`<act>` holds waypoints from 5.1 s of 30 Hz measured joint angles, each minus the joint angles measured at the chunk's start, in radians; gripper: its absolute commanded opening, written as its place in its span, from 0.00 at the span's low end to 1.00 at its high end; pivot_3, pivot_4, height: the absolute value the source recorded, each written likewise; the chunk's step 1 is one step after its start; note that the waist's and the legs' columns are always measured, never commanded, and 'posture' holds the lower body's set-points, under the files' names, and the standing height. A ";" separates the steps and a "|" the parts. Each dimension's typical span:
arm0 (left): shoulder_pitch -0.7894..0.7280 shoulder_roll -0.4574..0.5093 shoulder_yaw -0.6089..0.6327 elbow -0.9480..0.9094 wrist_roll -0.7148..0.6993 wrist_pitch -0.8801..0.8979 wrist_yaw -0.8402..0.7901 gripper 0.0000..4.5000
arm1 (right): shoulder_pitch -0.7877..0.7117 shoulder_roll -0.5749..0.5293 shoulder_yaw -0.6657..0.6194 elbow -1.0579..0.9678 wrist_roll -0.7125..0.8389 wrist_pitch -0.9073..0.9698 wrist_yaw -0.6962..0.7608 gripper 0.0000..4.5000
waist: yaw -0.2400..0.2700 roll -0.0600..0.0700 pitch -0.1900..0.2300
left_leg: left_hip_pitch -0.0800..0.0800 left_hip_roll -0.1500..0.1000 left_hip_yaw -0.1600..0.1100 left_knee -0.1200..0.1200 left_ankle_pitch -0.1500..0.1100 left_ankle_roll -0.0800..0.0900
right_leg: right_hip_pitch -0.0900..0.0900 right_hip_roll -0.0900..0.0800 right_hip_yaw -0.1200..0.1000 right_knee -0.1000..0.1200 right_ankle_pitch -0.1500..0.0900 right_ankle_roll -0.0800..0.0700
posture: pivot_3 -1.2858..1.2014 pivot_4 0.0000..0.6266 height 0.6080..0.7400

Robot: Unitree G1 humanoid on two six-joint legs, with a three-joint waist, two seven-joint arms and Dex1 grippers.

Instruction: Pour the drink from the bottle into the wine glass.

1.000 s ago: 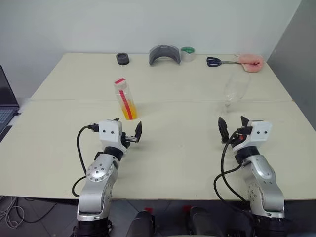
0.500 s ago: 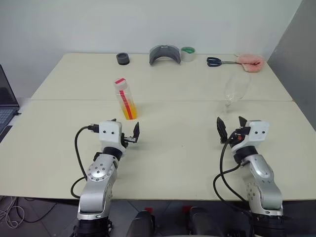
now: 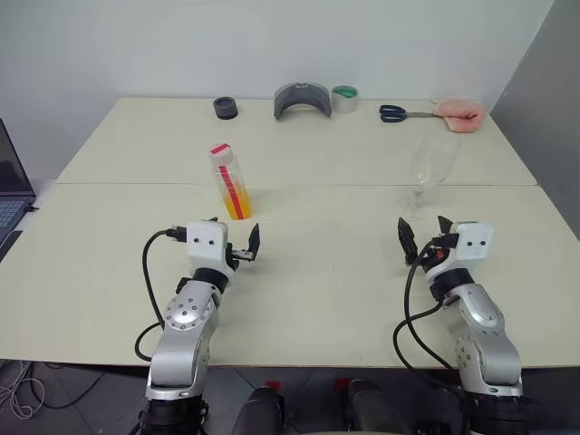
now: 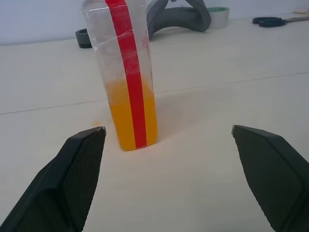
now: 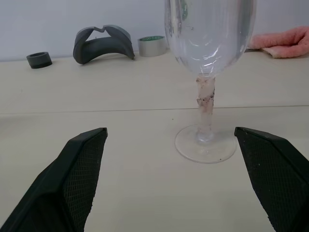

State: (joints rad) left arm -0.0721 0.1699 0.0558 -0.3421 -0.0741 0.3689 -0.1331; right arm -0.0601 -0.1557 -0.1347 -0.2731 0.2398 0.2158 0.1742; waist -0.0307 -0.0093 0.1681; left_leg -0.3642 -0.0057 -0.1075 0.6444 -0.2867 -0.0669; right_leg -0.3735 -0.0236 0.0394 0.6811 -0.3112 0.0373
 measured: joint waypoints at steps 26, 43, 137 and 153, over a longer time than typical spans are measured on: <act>-0.101 -0.042 -0.010 0.032 0.026 0.061 0.080 1.00 | 0.011 -0.150 0.099 -0.154 0.099 0.100 0.201 1.00 | 0.001 -0.001 0.000 | -0.001 0.002 0.007 0.001 0.000 0.001 | -0.004 0.002 0.003 0.000 0.004 0.001 | 0.52 0.24 1.00; -0.251 -0.107 -0.009 0.057 0.137 0.188 0.255 1.00 | -0.075 -0.262 0.110 -0.274 0.255 0.284 0.291 1.00 | 0.001 -0.003 0.002 | -0.001 0.000 0.004 0.001 0.000 0.001 | -0.003 0.001 0.001 -0.001 0.004 0.001 | 0.52 0.24 1.00; -0.613 -0.018 0.070 0.622 0.092 -0.047 0.261 0.42 | -0.154 -0.225 0.192 -0.291 0.251 0.319 0.322 1.00 | 0.002 -0.008 0.004 | -0.002 0.000 0.001 0.001 0.002 -0.003 | -0.004 0.000 0.000 0.000 0.004 0.001 | 0.52 0.24 1.00; -0.506 -0.039 0.084 0.474 -0.033 -0.048 0.121 0.42 | -0.154 -0.226 0.186 -0.289 0.243 0.310 0.321 1.00 | 0.002 -0.008 0.004 | -0.002 0.000 0.001 0.001 0.002 -0.003 | -0.004 0.000 0.000 0.000 0.004 0.001 | 0.52 0.24 1.00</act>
State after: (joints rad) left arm -0.5783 0.1314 0.1400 0.1322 -0.1074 0.3209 -0.0117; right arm -0.2144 -0.3816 0.0513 -0.5619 0.4827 0.5258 0.4954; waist -0.0287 -0.0169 0.1723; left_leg -0.3664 -0.0060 -0.1060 0.6457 -0.2848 -0.0700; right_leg -0.3777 -0.0233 0.0397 0.6807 -0.3070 0.0385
